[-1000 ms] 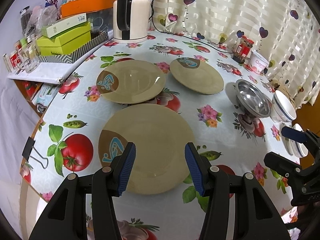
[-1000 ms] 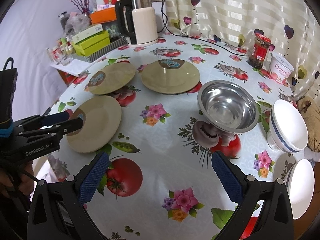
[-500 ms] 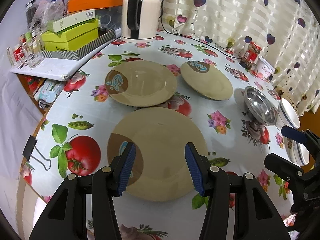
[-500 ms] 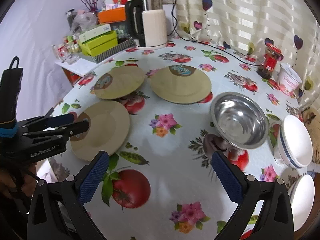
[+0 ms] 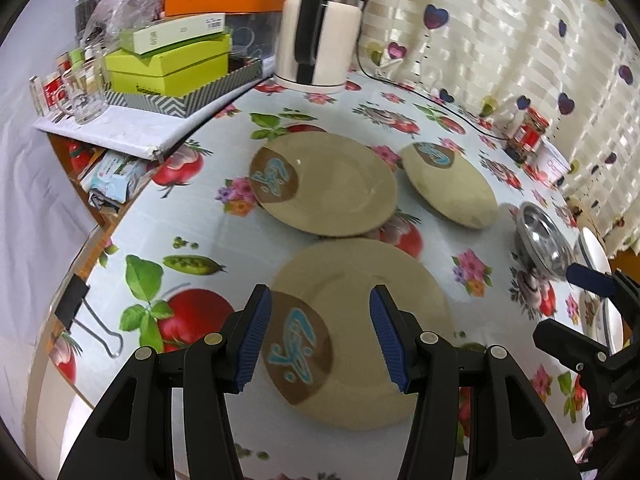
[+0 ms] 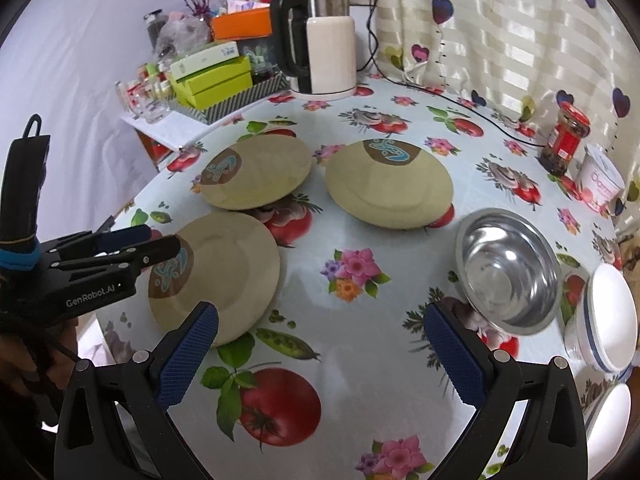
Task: Organize plates and bowls
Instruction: 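Move both grippers forward to the rim of the nearest beige plate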
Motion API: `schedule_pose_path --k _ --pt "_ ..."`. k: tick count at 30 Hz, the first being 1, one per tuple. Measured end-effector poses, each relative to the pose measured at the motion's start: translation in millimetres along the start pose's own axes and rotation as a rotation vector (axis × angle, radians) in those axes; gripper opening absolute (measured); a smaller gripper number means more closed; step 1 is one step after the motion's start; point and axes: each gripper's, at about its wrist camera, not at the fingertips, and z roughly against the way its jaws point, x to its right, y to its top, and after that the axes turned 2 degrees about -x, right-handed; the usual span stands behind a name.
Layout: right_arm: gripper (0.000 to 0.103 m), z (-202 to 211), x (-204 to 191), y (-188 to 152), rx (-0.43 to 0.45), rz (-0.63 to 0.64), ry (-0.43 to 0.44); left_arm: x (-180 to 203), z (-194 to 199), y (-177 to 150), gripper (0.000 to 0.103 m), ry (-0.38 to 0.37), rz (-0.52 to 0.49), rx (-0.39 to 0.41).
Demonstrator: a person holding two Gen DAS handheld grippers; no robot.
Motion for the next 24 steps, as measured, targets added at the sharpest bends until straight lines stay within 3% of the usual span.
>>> schedule_pose_path --k 8,21,24 --pt "0.103 -16.8 -9.9 23.8 0.001 0.034 0.02 -25.4 -8.4 16.3 0.052 0.021 0.053 0.012" --pt "0.098 -55.9 -26.5 68.2 -0.031 0.046 0.022 -53.7 -30.3 46.0 0.052 -0.017 0.105 -0.001" --pt "0.089 -64.6 -29.7 74.6 -0.038 0.05 0.027 -60.0 -37.0 52.5 0.052 -0.027 0.121 -0.005"
